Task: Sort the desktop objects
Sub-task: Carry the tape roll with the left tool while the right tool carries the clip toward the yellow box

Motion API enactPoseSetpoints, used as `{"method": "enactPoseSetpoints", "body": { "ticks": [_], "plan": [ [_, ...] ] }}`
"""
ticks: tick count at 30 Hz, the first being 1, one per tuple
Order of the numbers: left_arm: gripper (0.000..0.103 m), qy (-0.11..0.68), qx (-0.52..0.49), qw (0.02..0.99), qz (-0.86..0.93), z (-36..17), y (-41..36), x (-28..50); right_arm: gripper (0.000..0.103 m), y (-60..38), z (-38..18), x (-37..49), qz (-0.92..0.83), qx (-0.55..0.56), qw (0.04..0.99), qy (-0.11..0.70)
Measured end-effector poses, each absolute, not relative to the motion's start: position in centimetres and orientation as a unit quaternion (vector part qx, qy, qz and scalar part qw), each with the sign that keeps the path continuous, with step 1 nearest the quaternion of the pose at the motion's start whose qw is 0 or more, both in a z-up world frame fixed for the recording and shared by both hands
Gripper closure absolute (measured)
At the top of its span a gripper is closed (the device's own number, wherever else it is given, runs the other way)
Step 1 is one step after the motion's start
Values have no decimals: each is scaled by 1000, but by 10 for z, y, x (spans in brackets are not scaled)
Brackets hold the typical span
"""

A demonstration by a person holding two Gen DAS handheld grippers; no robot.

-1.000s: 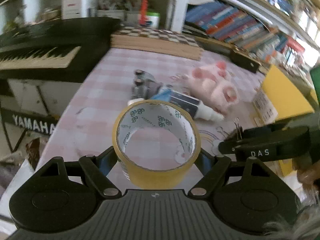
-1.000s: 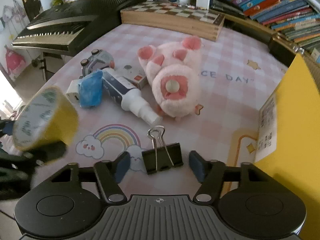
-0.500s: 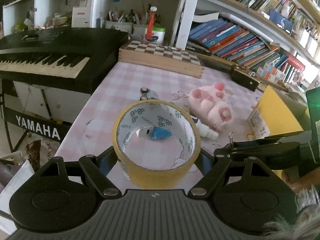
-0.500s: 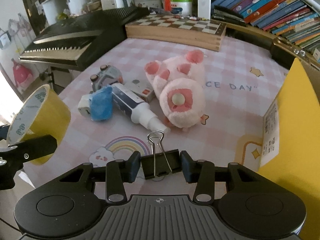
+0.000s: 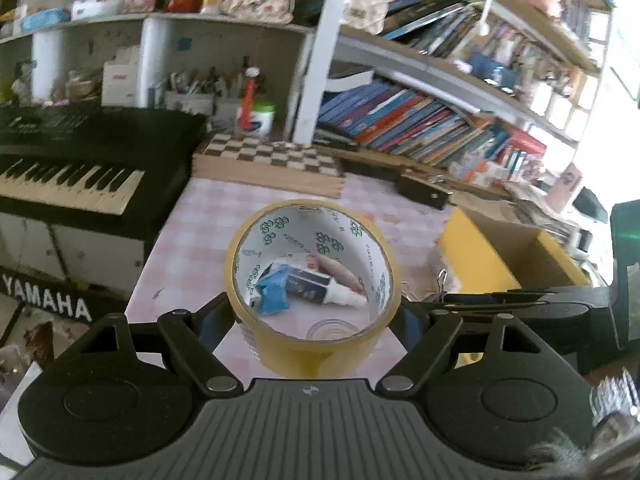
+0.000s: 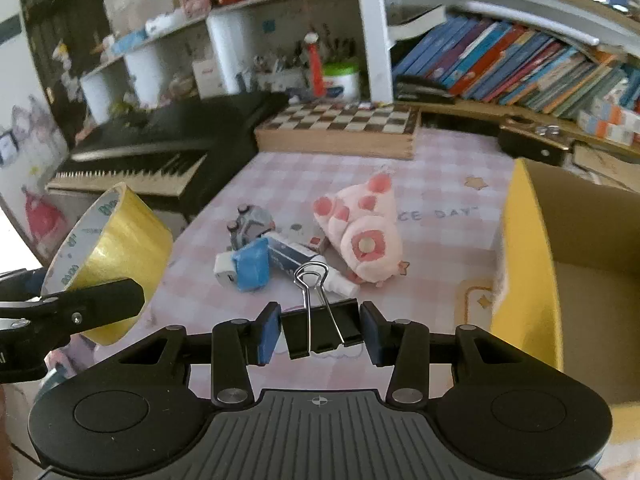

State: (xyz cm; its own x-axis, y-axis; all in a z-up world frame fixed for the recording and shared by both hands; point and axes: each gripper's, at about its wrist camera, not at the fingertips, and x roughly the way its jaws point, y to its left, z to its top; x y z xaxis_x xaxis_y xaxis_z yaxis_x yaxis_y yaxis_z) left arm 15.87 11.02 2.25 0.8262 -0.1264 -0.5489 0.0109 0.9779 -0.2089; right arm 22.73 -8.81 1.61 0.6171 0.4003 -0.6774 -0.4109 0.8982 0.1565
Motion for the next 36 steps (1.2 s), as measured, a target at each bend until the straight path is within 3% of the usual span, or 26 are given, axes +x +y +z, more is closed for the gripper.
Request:
{"method": "enactPoseSetpoints", "body": {
  "ticks": [36],
  "plan": [
    [23, 333, -54, 913, -230, 9, 82, 64, 60, -123, 6, 58, 56, 83, 920, 378]
  ]
}}
